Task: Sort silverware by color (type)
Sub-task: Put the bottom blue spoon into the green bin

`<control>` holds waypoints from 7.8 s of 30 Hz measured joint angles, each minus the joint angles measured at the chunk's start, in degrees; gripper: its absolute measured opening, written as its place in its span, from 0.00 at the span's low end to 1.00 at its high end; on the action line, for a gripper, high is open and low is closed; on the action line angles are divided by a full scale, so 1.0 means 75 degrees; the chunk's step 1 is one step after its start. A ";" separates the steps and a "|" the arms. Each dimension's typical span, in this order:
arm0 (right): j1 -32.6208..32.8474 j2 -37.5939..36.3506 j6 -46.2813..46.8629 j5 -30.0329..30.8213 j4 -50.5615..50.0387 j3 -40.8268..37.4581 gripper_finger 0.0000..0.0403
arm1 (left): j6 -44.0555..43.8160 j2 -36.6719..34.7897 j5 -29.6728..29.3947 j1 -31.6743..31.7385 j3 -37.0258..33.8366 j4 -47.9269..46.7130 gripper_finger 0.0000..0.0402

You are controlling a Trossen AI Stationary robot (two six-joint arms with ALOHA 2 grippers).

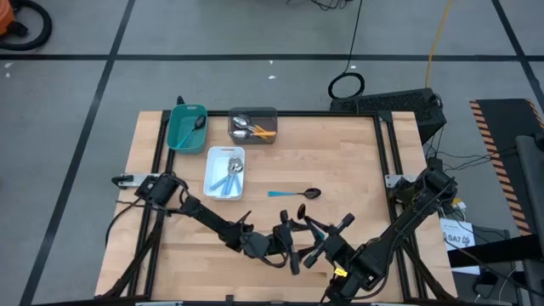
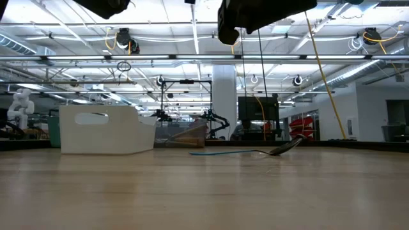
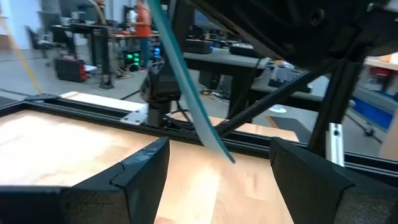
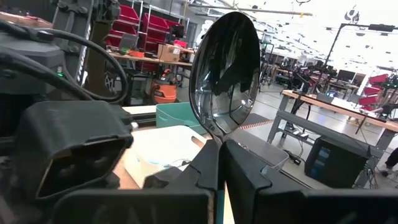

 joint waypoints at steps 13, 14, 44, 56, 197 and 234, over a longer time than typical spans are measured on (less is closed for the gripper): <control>0.0000 0.0000 -0.0022 -0.0029 0.0021 0.0000 0.02 | -0.0417 0.0061 0.0572 0.0364 0.0000 -0.0048 0.57; 0.0000 0.0000 -0.0022 -0.0032 0.0021 0.0000 0.02 | -0.0418 0.0061 0.0574 0.0386 0.0000 -0.0063 0.54; -0.0009 0.0006 -0.0729 -0.0401 0.0103 -0.0006 0.03 | -0.0466 0.0061 0.1300 0.0638 0.0000 -0.0302 0.01; 0.0009 -0.0357 -0.1044 -0.2467 -0.0408 -0.0006 0.31 | -0.0400 0.0058 0.1554 0.0586 -0.0003 -0.1291 0.01; -0.0664 -0.3229 -0.8163 -0.7989 1.1390 -0.5613 0.00 | -0.1236 -0.1513 -0.2331 -0.1333 0.1326 -0.7714 0.28; -0.0968 -0.3226 -0.8156 -0.7402 1.1017 -0.5607 0.00 | -0.1990 -0.4258 -0.1343 -0.1183 -0.3505 -0.5718 0.28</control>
